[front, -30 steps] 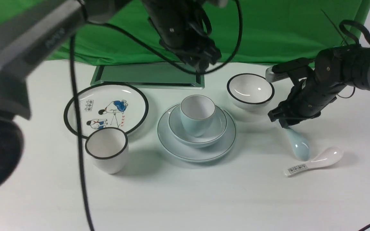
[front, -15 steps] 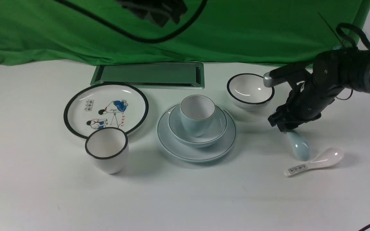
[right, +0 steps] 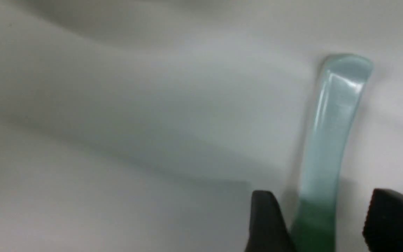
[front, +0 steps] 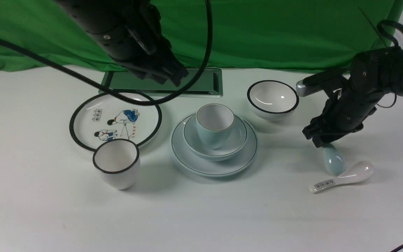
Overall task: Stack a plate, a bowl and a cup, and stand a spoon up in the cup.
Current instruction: Use the right arm to grab a blue soup spoon
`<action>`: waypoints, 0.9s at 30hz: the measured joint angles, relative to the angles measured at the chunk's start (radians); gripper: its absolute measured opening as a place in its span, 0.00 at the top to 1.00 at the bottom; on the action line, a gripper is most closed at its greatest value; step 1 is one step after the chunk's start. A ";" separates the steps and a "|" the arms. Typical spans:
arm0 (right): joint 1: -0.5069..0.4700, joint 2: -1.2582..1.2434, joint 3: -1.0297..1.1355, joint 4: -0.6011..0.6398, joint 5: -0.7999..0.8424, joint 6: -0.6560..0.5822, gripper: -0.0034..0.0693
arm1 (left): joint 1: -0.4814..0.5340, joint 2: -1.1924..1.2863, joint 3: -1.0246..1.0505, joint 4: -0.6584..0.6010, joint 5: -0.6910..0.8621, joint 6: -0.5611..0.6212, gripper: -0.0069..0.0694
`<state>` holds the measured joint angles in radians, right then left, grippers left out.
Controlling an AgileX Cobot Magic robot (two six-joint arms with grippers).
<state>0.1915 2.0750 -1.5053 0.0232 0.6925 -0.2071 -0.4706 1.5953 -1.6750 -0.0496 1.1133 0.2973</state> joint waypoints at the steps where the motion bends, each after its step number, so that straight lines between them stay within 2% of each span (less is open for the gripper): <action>1: 0.006 0.014 0.000 0.000 0.004 0.000 0.39 | 0.000 -0.002 0.000 0.000 -0.006 0.000 0.96; 4: 0.013 0.018 0.000 0.002 0.002 0.000 0.40 | 0.000 -0.003 0.000 0.000 -0.006 0.000 0.96; 7: 0.015 0.019 -0.001 0.004 0.002 0.000 0.52 | 0.000 -0.003 0.000 0.001 -0.006 0.000 0.96; 9: 0.015 0.020 -0.002 0.007 0.002 0.000 0.66 | 0.000 -0.004 0.000 0.006 -0.006 0.000 0.96; 14: 0.009 0.009 -0.003 0.007 0.035 0.003 0.66 | 0.000 -0.004 0.000 0.028 -0.003 -0.003 0.96; 17: -0.014 -0.069 0.010 0.005 0.084 0.003 0.66 | 0.000 -0.004 0.000 0.050 0.030 -0.012 0.96; 21: -0.020 -0.195 0.041 0.001 0.049 0.003 0.66 | 0.000 -0.013 0.019 0.050 0.050 -0.030 0.96; 24: -0.012 -0.372 0.126 0.070 -0.096 -0.028 0.66 | 0.000 -0.073 0.127 0.050 -0.025 -0.055 0.96; 27: 0.025 -0.492 0.254 0.199 -0.321 -0.111 0.66 | 0.000 -0.167 0.272 0.056 -0.159 -0.099 0.96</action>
<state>0.2164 1.5832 -1.2511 0.2220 0.3719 -0.3184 -0.4706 1.4282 -1.4031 0.0066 0.9544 0.1981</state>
